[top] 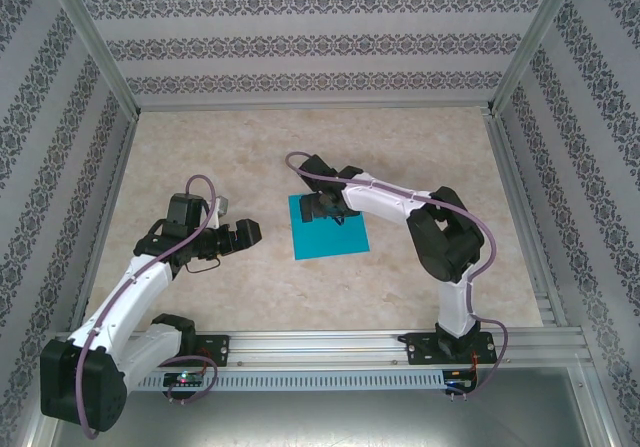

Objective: Fold a paper plane with a square sheet of paper (pick it up from the middle)
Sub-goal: Move the square sheet of paper to the center of the table.

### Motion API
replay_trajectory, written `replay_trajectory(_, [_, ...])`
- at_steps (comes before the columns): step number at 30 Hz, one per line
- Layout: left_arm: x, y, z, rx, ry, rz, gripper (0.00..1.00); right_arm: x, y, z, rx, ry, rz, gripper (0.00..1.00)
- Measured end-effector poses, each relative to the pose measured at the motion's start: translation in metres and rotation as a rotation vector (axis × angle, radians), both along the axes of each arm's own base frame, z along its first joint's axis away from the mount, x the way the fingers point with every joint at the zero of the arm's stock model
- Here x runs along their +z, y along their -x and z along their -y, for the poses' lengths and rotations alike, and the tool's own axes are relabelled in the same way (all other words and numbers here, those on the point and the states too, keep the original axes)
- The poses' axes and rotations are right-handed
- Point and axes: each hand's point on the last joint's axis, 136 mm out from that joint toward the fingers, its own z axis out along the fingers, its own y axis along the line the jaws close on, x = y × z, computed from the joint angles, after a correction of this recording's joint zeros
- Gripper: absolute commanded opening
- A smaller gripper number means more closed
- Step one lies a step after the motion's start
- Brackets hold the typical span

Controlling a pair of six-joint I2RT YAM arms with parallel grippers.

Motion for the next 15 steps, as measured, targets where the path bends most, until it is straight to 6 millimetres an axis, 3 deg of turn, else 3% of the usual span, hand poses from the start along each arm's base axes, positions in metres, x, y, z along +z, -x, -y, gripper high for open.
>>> replay_trajectory(5, [0.0, -0.001, 0.0, 0.0, 0.0, -0.001, 1.0, -0.014, 0.013, 0.002, 0.034, 0.004, -0.048, 0.94])
replay_trajectory(15, [0.003, -0.001, 0.0, 0.003, 0.003, 0.007, 1.0, -0.033, 0.011, 0.002, 0.005, 0.024, -0.067, 0.92])
